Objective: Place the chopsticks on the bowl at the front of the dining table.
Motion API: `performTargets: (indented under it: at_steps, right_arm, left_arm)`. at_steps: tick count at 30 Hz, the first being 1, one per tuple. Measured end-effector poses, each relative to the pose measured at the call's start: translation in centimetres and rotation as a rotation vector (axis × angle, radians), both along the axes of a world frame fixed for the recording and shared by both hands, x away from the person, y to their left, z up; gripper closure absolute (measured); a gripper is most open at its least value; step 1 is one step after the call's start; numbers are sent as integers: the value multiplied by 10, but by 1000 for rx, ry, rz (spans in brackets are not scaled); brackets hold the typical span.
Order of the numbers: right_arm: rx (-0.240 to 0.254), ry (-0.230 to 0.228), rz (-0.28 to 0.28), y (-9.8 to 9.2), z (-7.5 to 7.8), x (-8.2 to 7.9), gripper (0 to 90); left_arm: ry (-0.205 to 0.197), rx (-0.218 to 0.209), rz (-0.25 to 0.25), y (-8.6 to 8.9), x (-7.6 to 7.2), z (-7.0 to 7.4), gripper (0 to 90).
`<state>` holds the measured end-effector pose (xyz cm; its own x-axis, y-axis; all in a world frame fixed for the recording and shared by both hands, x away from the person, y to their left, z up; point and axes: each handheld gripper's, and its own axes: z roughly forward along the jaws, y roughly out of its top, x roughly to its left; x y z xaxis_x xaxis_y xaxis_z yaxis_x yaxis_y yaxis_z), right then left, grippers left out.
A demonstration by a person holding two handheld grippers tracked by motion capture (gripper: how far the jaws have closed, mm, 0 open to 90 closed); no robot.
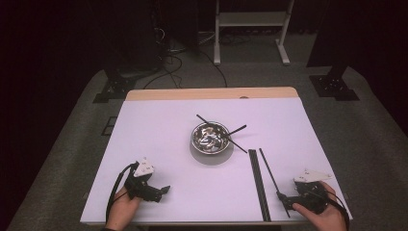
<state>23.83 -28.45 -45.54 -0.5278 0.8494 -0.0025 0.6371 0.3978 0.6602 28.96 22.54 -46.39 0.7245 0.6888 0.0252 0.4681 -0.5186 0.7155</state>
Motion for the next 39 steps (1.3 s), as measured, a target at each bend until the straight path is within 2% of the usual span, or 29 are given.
performTargets:
  at_steps: [8, 19, 39]
  right_arm:
    - [0, -1, -23, -9, 0, 2, 183]
    - [0, -3, -27, -15, 0, 4, 183]
    - [-6, -11, -81, -36, 1, 9, 184]
  left_arm:
    - [0, 0, 0, 0, 0, 0, 0]
    - [0, 0, 0, 0, 0, 0, 0]
    - [0, 0, 0, 0, 0, 0, 0]
